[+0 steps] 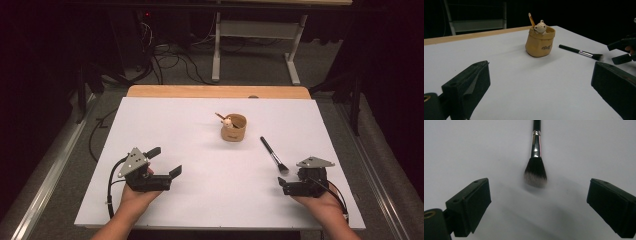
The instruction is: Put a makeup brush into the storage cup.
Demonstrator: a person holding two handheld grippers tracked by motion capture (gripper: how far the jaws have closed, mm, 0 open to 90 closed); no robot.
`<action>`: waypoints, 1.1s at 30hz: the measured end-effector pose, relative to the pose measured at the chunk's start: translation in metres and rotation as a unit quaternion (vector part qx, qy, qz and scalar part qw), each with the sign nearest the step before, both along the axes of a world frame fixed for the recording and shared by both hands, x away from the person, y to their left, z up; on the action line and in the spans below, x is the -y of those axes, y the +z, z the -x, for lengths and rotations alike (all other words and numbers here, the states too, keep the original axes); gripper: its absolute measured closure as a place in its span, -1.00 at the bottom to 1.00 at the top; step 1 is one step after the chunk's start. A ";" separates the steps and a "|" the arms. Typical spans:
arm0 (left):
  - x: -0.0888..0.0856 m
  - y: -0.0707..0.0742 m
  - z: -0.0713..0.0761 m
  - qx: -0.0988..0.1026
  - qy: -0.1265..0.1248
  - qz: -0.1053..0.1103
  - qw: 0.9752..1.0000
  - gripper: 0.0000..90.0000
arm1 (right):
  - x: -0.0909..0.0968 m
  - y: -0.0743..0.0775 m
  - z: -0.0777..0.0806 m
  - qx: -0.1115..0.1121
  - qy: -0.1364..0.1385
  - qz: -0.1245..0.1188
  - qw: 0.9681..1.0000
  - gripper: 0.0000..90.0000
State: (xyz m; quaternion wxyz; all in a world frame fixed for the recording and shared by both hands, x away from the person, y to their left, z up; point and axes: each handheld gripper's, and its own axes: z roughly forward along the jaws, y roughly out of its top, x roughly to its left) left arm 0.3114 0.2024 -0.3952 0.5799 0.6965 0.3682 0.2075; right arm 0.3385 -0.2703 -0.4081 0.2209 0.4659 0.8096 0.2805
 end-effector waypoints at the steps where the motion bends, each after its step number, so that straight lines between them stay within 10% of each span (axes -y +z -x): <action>1: 0.000 0.000 0.000 0.000 0.000 0.000 1.000 -0.94 | 0.000 0.001 0.000 -0.006 0.002 0.003 1.000 -0.85; 20: 0.004 -0.002 0.003 0.006 -0.005 -0.013 1.000 -0.94 | -0.005 0.015 -0.013 -0.105 0.017 0.062 0.992 -0.79; 33: 0.006 -0.003 0.004 0.010 -0.007 -0.014 1.000 -0.94 | -0.017 0.027 -0.032 -0.168 0.040 0.096 0.980 -0.66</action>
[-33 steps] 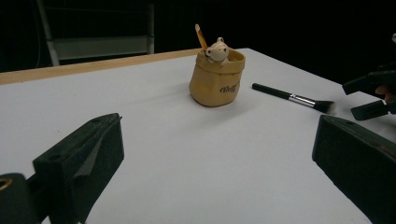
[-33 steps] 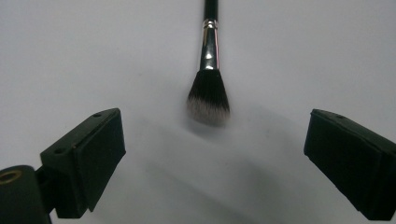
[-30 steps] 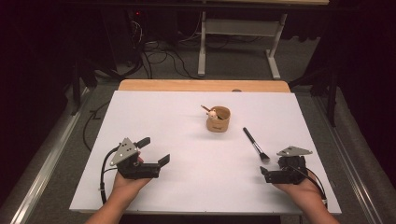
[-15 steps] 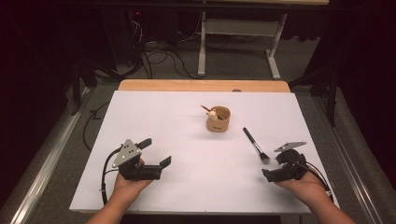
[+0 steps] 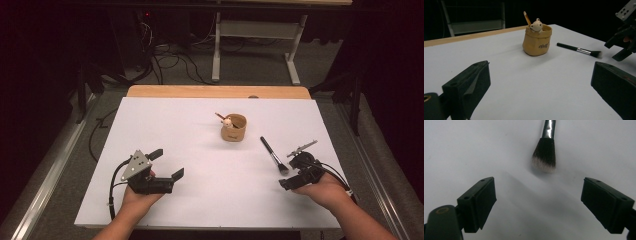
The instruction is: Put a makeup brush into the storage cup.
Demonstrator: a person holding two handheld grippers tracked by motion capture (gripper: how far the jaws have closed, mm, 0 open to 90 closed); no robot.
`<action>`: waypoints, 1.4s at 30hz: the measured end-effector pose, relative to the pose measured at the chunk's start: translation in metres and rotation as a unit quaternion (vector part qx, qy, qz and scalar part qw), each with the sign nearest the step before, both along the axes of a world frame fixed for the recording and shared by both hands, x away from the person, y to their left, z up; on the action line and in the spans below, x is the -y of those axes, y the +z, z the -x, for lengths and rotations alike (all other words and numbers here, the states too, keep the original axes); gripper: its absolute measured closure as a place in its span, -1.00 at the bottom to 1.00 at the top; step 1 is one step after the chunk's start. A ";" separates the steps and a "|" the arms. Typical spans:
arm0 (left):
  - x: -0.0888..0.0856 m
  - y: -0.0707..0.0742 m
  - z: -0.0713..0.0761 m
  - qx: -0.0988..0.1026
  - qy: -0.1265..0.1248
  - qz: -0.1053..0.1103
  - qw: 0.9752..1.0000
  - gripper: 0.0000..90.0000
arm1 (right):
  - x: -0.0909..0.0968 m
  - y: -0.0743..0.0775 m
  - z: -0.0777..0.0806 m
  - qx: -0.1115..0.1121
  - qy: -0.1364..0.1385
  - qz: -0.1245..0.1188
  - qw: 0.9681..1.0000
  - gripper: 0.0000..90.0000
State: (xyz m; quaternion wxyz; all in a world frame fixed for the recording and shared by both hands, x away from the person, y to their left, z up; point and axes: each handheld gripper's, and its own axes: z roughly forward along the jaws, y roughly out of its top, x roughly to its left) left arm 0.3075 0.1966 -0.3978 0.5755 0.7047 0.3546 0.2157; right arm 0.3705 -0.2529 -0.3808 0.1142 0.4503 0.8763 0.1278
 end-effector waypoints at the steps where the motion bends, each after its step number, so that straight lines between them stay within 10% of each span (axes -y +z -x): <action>1: 0.000 0.000 0.000 0.000 0.000 0.000 1.000 -0.94 | -0.001 0.001 -0.002 -0.005 0.001 0.003 1.000 -0.65; 22: 0.002 0.001 0.001 0.004 -0.007 0.001 1.000 -0.94 | -0.026 0.016 -0.045 -0.076 0.022 0.045 0.996 -0.27; 42: 0.002 0.001 0.001 0.002 -0.009 0.002 1.000 -0.93 | -0.036 0.002 -0.084 -0.061 0.016 0.043 0.997 0.61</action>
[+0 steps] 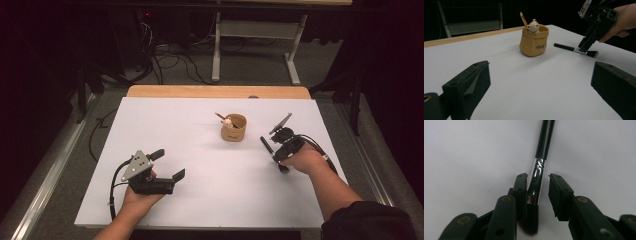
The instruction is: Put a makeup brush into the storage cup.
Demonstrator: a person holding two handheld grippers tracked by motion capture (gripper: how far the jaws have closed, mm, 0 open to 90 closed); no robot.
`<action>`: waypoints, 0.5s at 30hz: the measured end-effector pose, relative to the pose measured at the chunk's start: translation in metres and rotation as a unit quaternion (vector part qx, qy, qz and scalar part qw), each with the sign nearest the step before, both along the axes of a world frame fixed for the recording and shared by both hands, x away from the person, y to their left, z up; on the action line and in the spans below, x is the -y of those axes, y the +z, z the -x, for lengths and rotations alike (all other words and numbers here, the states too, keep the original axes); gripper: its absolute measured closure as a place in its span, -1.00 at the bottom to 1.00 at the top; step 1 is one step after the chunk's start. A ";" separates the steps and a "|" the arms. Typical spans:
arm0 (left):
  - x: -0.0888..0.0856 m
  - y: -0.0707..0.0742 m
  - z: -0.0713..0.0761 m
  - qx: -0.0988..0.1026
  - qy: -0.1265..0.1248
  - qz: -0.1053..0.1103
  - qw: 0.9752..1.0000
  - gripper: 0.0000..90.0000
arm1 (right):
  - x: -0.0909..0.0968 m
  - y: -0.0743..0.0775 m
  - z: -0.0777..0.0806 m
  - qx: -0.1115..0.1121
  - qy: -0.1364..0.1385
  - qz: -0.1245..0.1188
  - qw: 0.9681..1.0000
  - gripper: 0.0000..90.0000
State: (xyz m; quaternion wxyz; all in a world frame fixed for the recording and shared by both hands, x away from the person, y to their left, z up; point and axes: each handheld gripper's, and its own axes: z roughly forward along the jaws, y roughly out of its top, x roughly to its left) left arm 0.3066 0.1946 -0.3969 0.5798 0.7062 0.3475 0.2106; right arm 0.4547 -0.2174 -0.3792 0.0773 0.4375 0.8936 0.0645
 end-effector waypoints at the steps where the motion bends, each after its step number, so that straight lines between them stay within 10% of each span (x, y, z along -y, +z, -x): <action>1: 0.000 0.000 0.000 0.000 0.000 0.000 1.000 -0.94 | -0.001 0.000 0.000 -0.007 -0.013 -0.003 1.000 0.62; 15: -0.001 0.000 0.000 -0.001 0.003 0.001 1.000 -0.93 | -0.002 -0.009 -0.007 -0.030 -0.010 -0.006 0.999 0.68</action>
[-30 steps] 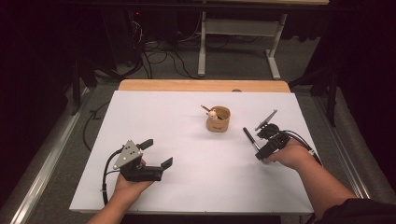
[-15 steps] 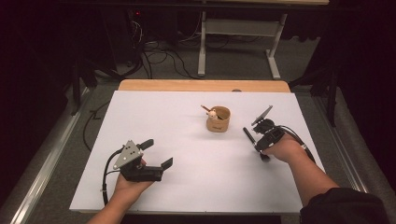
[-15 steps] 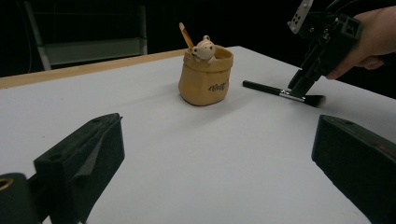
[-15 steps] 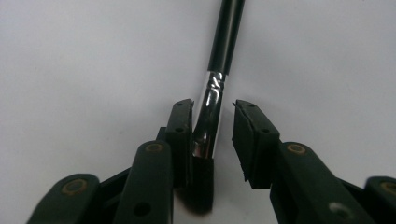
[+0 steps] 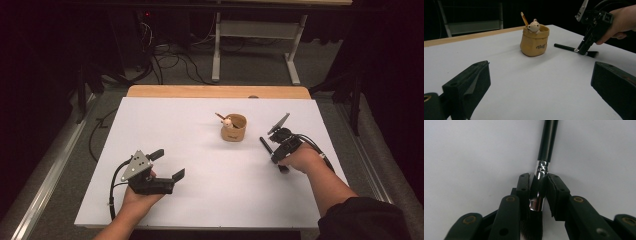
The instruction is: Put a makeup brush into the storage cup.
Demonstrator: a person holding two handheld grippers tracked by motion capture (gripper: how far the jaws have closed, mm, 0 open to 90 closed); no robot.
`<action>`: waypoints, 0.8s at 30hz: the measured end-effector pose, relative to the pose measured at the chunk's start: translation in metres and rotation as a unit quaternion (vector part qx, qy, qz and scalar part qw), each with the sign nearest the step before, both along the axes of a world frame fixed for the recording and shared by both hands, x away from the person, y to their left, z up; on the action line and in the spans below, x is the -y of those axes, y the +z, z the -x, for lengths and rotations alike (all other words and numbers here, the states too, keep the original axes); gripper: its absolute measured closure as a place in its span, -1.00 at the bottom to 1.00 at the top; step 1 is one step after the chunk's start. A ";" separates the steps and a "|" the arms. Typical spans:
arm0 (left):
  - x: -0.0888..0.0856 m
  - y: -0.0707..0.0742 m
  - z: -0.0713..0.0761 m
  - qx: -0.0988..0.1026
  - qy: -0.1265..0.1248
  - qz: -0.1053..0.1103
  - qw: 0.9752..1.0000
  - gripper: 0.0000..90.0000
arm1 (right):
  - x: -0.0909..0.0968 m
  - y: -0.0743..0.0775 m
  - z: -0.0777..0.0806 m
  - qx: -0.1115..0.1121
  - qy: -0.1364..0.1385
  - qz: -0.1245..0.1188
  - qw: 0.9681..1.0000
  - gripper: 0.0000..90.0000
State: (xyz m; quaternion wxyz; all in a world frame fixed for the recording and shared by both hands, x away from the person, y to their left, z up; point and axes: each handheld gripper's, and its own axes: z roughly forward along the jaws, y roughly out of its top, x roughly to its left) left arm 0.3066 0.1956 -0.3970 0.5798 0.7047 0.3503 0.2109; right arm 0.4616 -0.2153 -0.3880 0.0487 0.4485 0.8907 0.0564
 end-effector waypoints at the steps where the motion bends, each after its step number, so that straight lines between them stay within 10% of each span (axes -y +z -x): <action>1: 0.000 0.000 0.000 0.000 0.001 0.001 1.000 -0.93 | 0.000 0.000 0.000 0.000 0.000 0.001 1.000 0.69; 24: 0.001 -0.001 0.000 0.003 0.004 -0.007 1.000 -0.93 | -0.001 0.026 0.019 0.016 0.034 -0.006 0.999 0.76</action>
